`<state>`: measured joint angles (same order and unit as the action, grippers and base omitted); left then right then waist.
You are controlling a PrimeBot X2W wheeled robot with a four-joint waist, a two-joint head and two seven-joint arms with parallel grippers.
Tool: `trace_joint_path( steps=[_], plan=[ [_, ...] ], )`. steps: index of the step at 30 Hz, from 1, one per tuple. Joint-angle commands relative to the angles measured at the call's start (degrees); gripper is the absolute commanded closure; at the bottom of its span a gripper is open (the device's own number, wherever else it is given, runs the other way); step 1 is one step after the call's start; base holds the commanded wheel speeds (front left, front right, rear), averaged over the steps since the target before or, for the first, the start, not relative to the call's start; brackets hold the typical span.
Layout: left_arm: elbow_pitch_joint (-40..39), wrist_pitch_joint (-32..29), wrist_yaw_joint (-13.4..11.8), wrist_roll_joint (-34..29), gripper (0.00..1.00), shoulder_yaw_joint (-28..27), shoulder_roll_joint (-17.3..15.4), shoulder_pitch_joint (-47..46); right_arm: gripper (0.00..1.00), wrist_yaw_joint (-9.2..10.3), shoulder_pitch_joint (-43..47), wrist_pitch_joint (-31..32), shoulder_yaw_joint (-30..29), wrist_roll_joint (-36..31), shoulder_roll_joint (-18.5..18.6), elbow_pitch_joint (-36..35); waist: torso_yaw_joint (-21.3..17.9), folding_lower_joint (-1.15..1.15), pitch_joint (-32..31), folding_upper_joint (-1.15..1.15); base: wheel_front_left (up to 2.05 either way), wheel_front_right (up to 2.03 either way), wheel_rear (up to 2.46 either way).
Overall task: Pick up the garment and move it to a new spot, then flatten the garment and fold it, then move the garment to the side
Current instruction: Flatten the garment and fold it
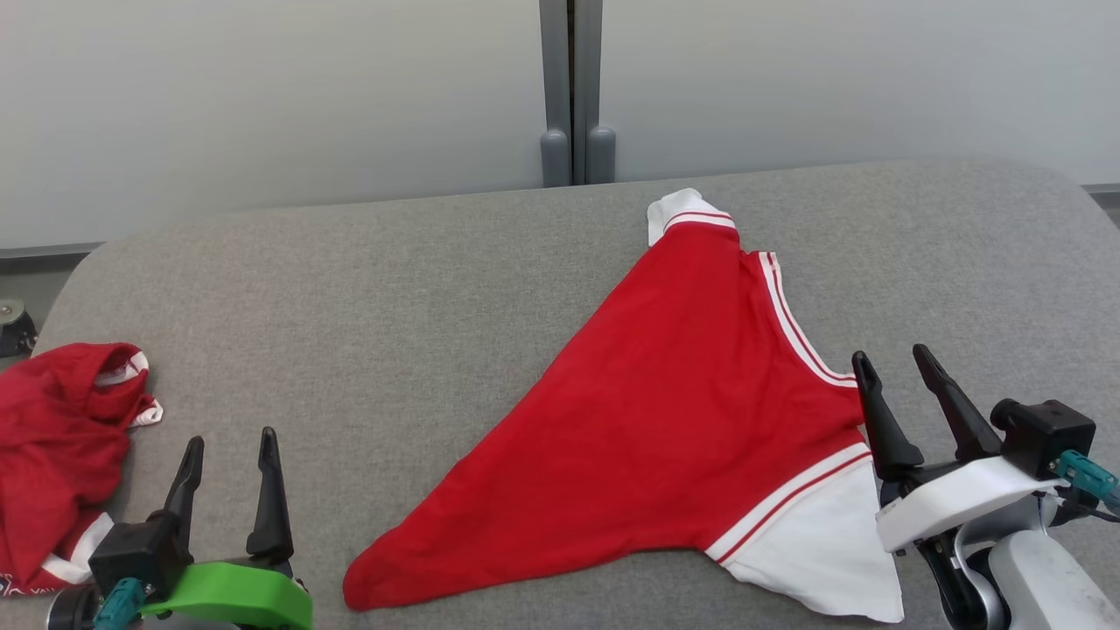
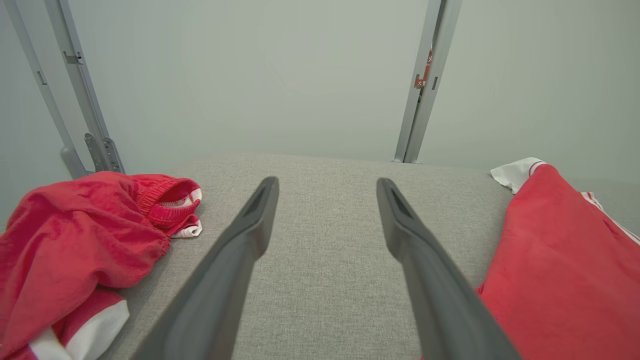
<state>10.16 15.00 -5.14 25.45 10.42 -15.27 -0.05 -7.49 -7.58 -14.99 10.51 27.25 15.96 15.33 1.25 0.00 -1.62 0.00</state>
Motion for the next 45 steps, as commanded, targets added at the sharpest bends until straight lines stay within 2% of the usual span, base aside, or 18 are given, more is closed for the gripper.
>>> trace_joint_path(
  steps=[1, 15, 24, 27, 29, 35, 38, 40, 45],
  plan=[
    [0.28, 0.21, 0.83, -0.93, 0.00, -1.01, 0.49, 0.40, 0.00, 0.00, -0.30, -0.24, -0.09, -0.55, -0.04, -0.16, 0.00, 0.00, -0.10, 0.00, 0.00, 0.00, 0.00],
    [2.84, 0.21, 5.70, -6.73, 0.00, -6.39, 4.82, 0.53, 0.00, 0.00, -0.24, -0.25, -0.42, -1.52, 1.13, -0.21, -0.10, 0.00, -0.69, 0.00, 0.00, 0.00, 0.00],
    [2.00, 0.22, 6.68, -7.26, 0.00, -8.10, 5.61, 0.89, 0.00, 0.00, 1.68, -0.22, -4.57, -2.47, 4.02, -0.62, 0.01, 0.00, -0.45, 0.00, 0.00, 0.00, 0.00],
    [1.61, -0.12, 6.74, -7.31, 0.00, -7.68, 5.47, 1.20, 0.00, 0.00, 2.45, 2.40, -5.37, -2.04, 4.89, -0.15, 0.00, 0.00, -0.26, 0.00, 0.00, 0.00, 0.00],
    [1.38, -1.82, 6.93, -6.89, 0.00, -7.18, 5.64, 1.52, 0.00, 0.00, 3.41, 6.61, -4.87, -1.32, 5.49, 0.80, 0.02, 0.00, -0.12, 0.00, 0.00, 0.00, 0.00],
    [1.98, -16.51, 8.21, -5.69, 0.00, -3.36, 4.34, 3.32, 0.00, 0.02, 5.82, 20.98, -3.03, 5.01, 5.76, 4.31, 0.27, 0.00, 0.80, 0.00, 0.00, 0.00, 0.00],
    [1.27, -23.76, 8.55, -4.14, 0.00, -1.98, 4.23, 4.46, 0.00, -0.01, 6.64, 26.75, -3.45, 7.51, 4.36, 6.39, 0.41, 0.00, 1.42, 0.00, 0.00, 0.00, 0.00],
    [0.57, -27.71, 8.84, -3.11, 0.00, -1.16, 3.94, 5.10, 0.00, 0.00, 7.25, 29.83, -3.38, 8.73, 3.71, 7.55, 0.48, 0.00, 1.97, 0.00, 0.00, 0.00, 0.00],
    [0.04, -33.08, 9.11, -0.97, 0.00, -0.63, 3.88, 6.26, 0.00, 0.00, 7.75, 35.12, -3.15, 10.71, 1.55, 10.64, 0.38, 0.00, 3.03, 0.00, 0.00, 0.00, 0.00]
  ],
)
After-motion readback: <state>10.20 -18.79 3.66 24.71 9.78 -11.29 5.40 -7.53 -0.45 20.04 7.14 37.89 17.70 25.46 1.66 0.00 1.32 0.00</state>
